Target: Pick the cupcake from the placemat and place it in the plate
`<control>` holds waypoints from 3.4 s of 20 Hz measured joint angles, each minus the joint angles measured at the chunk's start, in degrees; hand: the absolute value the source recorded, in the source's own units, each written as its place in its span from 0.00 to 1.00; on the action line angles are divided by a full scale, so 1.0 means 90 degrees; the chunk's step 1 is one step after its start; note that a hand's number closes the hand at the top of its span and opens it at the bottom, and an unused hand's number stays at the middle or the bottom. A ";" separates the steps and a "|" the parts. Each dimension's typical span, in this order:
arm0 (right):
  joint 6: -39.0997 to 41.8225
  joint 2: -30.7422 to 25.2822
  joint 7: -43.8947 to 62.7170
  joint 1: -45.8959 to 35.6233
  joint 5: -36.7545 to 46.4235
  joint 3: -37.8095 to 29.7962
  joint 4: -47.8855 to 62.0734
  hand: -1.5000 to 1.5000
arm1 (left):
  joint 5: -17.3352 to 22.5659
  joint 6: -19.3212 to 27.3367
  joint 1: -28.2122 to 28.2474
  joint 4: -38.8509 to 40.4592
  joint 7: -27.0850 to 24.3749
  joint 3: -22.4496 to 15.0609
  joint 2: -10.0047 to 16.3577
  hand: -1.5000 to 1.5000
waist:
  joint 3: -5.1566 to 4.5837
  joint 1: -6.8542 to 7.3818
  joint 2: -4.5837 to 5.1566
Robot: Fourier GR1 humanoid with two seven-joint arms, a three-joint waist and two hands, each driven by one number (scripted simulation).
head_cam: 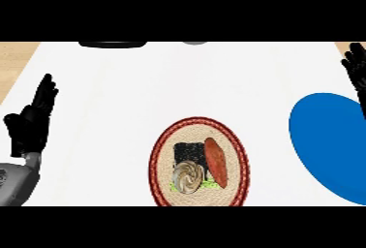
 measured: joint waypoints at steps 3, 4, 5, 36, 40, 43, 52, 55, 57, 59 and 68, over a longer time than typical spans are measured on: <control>-0.0184 0.0759 0.0403 -0.0123 -0.0002 0.0576 -0.0425 0.00 | -0.0080 -0.0044 -0.0099 -0.0037 0.0079 -0.0093 -0.0083 0.50 | 0.0020 -0.0036 -0.0022; -0.0264 0.1137 0.0532 -0.0173 -0.0019 0.0860 -0.0544 0.00 | -0.0094 -0.0091 -0.0148 -0.0089 0.0121 -0.0169 -0.0115 0.50 | 0.0023 0.0001 -0.0030; -0.0339 0.1543 0.0662 -0.0229 -0.0047 0.1161 -0.0637 0.00 | -0.0106 -0.0149 -0.0202 -0.0126 0.0156 -0.0252 -0.0153 0.50 | 0.0025 0.0046 -0.0032; 0.0705 0.3009 0.6249 -0.0314 0.5887 0.5681 -0.3142 0.00 | -0.0406 -0.0468 -0.0405 -0.0450 0.0909 -0.0592 -0.0804 0.50 | 0.0036 -0.0144 -0.0055; 0.1640 0.3222 0.6950 -0.0436 0.5655 0.5550 -0.3380 0.00 | -0.0496 -0.0482 -0.0251 -0.0643 0.0943 -0.0563 -0.0826 0.50 | 0.0041 -0.0108 -0.0046; 0.2001 0.3359 0.7030 -0.0475 0.5477 0.5299 -0.3400 0.00 | -0.0529 -0.0600 -0.0196 -0.0703 0.0959 -0.0438 -0.0809 0.50 | 0.0044 -0.0100 -0.0037; 0.2380 0.3582 0.6871 -0.0485 0.5406 0.5100 -0.2604 0.00 | -0.0745 -0.0834 -0.0256 -0.0600 0.0966 -0.0223 -0.1025 0.50 | 0.0046 -0.0089 -0.0023; 0.2448 0.3579 0.6683 -0.0407 0.5541 0.5087 -0.2148 0.00 | -0.0806 -0.0894 -0.0221 -0.0626 0.1015 -0.0157 -0.1068 0.50 | 0.0047 -0.0083 -0.0021; 0.2402 0.3612 0.6685 -0.0442 0.5528 0.5180 -0.1867 0.00 | -0.0903 -0.0883 -0.0244 -0.0646 0.1043 -0.0150 -0.1171 0.50 | 0.0047 -0.0079 -0.0020; 0.2358 0.3600 0.6499 -0.0306 0.5641 0.5169 -0.1646 0.00 | -0.0965 -0.0943 -0.0261 -0.0691 0.1124 -0.0064 -0.1200 0.50 | 0.0048 -0.0083 -0.0020; 0.2275 0.3626 0.5936 -0.0121 0.5977 0.4940 -0.0845 0.00 | -0.1331 -0.1191 -0.0236 -0.0621 0.1107 0.0279 -0.1507 0.50 | 0.0048 -0.0092 -0.0019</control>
